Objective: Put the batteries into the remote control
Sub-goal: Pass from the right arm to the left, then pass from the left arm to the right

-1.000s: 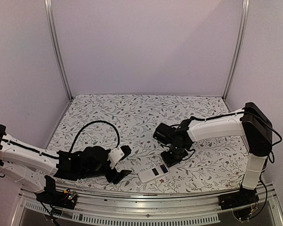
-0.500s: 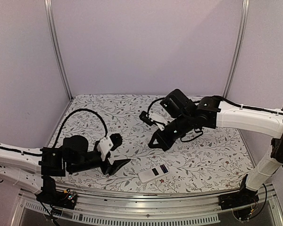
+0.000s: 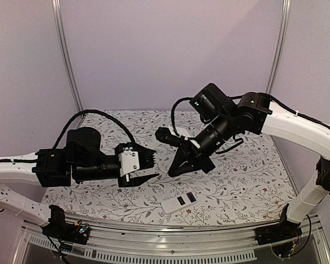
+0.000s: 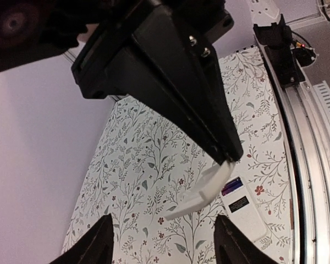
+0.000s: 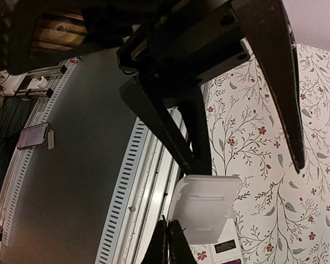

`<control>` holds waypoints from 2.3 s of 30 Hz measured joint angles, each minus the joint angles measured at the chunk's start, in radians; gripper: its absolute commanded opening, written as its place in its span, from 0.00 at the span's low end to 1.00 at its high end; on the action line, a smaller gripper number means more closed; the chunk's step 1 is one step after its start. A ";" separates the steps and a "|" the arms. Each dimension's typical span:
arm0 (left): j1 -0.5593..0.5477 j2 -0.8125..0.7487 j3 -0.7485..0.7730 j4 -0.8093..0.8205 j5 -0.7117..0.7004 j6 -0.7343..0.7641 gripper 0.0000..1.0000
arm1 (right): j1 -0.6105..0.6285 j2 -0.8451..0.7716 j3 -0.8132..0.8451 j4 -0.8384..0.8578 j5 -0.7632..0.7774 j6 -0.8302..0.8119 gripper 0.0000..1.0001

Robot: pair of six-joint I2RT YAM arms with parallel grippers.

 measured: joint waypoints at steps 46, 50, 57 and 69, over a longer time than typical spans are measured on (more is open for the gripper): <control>0.064 0.125 0.100 -0.123 0.195 -0.270 0.00 | -0.012 -0.196 -0.200 0.185 0.237 -0.087 0.44; 0.067 0.127 0.100 -0.125 0.206 -0.327 0.00 | -0.021 -0.187 -0.196 0.240 0.239 -0.064 0.45; 0.082 0.126 0.100 -0.125 0.212 -0.357 0.00 | -0.021 -0.106 -0.172 0.253 0.217 -0.035 0.39; 0.088 0.120 0.100 -0.130 0.214 -0.372 0.00 | -0.021 -0.047 -0.152 0.277 0.144 0.009 0.14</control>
